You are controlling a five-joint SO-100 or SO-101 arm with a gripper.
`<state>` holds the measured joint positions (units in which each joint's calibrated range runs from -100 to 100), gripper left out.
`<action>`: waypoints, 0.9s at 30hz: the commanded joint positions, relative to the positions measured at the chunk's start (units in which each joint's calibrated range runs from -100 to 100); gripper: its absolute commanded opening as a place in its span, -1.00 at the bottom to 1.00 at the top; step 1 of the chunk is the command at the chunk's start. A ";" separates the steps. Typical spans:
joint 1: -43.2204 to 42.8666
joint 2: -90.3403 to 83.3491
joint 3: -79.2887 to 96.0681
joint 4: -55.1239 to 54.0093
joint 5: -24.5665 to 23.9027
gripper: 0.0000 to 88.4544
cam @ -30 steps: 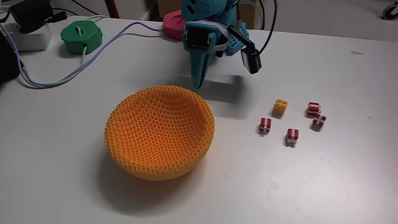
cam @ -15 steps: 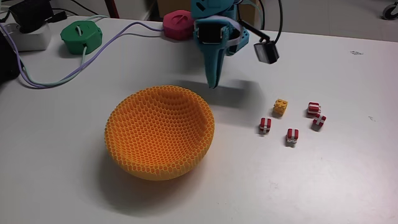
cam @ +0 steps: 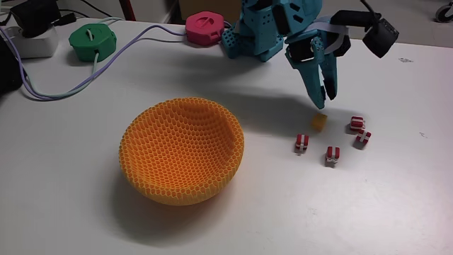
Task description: Place cube pieces into the yellow basket
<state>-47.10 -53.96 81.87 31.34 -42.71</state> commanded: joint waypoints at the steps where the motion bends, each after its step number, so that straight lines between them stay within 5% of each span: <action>1: -1.08 -0.11 1.85 -5.10 -2.20 -0.45; 15: 1.81 10.59 8.88 -26.82 -4.84 -0.44; 27: 5.44 18.54 4.45 -30.82 -4.49 -0.54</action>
<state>-42.55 -36.15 89.06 1.83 -47.16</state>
